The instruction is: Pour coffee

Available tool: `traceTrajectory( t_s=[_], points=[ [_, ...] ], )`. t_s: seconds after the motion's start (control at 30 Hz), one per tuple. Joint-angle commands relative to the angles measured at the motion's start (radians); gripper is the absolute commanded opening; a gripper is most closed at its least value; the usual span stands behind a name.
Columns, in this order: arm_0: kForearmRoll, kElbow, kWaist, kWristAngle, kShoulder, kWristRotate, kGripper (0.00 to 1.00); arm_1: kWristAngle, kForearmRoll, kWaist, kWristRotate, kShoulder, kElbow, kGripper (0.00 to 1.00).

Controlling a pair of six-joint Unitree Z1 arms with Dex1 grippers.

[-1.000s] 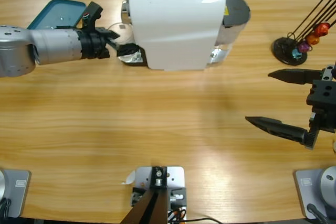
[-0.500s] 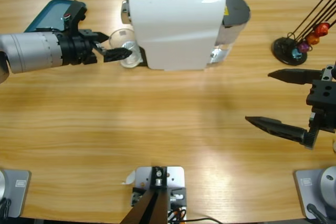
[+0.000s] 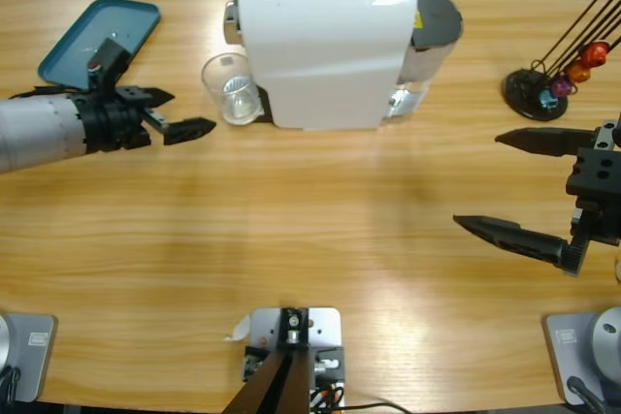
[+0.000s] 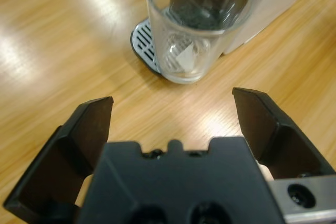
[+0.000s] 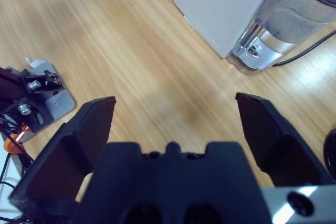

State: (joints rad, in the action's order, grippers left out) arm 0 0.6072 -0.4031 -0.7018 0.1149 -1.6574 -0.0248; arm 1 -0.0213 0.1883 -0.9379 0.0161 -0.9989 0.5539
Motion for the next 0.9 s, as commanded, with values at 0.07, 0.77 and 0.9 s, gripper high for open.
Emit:
traceTrajectory(
  t_s=[0.07, 0.77, 0.9],
  points=[
    [-0.003, -0.075, 0.027, -0.023, -0.134, 0.0, 1.0, 0.0, -0.013, -0.001, -0.012, 0.029, -0.038, 0.991],
    [-0.083, -0.109, 0.033, -0.02, -0.039, 0.0, 1.0, -0.003, -0.013, 0.0, -0.013, 0.027, -0.039, 0.991],
    [-0.298, -0.154, 0.033, -0.043, 0.162, 0.006, 1.0, -0.003, -0.013, 0.0, -0.013, 0.021, -0.038, 0.991]
  ],
)
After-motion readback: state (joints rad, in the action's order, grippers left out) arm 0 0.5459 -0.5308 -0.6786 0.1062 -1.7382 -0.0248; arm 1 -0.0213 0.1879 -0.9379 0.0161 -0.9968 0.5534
